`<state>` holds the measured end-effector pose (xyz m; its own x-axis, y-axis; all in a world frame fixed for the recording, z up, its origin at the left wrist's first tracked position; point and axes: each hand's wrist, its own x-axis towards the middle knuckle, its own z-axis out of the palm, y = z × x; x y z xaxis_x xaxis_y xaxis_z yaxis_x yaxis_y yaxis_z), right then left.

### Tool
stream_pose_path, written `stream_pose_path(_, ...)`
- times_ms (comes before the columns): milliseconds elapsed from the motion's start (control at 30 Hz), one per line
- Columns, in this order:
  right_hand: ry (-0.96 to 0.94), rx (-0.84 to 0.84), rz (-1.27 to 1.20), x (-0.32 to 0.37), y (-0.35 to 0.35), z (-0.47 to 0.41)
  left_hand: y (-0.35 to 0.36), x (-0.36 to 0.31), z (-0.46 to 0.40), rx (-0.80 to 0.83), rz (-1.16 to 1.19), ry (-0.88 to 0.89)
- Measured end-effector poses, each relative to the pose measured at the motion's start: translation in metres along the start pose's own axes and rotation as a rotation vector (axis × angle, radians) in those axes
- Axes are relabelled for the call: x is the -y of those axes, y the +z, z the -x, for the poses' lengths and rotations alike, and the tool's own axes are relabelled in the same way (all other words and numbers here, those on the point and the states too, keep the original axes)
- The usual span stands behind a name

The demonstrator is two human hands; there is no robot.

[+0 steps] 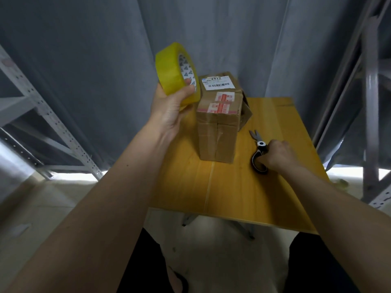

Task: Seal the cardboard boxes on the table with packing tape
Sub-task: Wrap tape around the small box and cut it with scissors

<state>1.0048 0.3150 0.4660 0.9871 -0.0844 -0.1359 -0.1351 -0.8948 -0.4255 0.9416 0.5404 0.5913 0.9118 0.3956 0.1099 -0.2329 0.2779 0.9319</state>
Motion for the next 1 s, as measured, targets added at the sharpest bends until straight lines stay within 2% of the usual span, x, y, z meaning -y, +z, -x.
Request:
stream_pose_path(67,-0.043,-0.101,-0.055,0.010,-0.003,0.001,-0.003,-0.003,0.000,-0.006,-0.041,0.026)
stream_pose_path(200,-0.267,-0.483,-0.303,0.047,-0.019,0.015,-0.007,0.001,0.000,-0.089,-0.194,0.099)
stream_pose_path(233,-0.341,-0.553,-0.329,0.057,-0.024,0.019,-0.009,0.003,-0.003,-0.148,-0.325,0.126)
stream_pose_path(300,-0.474,-0.634,-0.327,0.072,-0.032,0.028,-0.019,0.006,-0.013,-0.265,-0.740,0.150)
stream_pose_path(367,-0.596,-0.645,-0.271,0.081,-0.035,0.036,-0.031,0.012,-0.020,-0.262,-1.209,0.040)
stream_pose_path(433,-0.696,-0.612,-0.223,0.087,-0.033,0.041,-0.039,0.024,-0.022,-0.169,-1.478,-0.106)
stream_pose_path(533,-0.777,-0.552,-0.151,0.088,-0.028,0.046,-0.047,0.055,-0.017,-0.081,-1.601,-0.269)
stream_pose_path(633,-0.864,-0.504,-0.050,0.087,-0.026,0.047,-0.052,0.083,-0.007,-0.087,-1.691,-0.359)
stream_pose_path(733,-0.932,-0.442,0.095,0.091,-0.026,0.046,-0.052,0.104,0.003,-0.087,-1.881,-0.271)
stream_pose_path(867,-0.891,-0.413,0.184,0.097,-0.025,0.041,-0.052,0.125,0.009,-0.050,-1.998,-0.119)
stream_pose_path(933,-0.869,-0.437,0.177,0.098,-0.023,0.039,-0.053,0.130,0.011,-0.029,-2.026,-0.100)
stream_pose_path(1000,-0.858,-0.472,0.204,0.099,-0.021,0.038,-0.050,0.128,0.012,0.023,-2.028,-0.173)
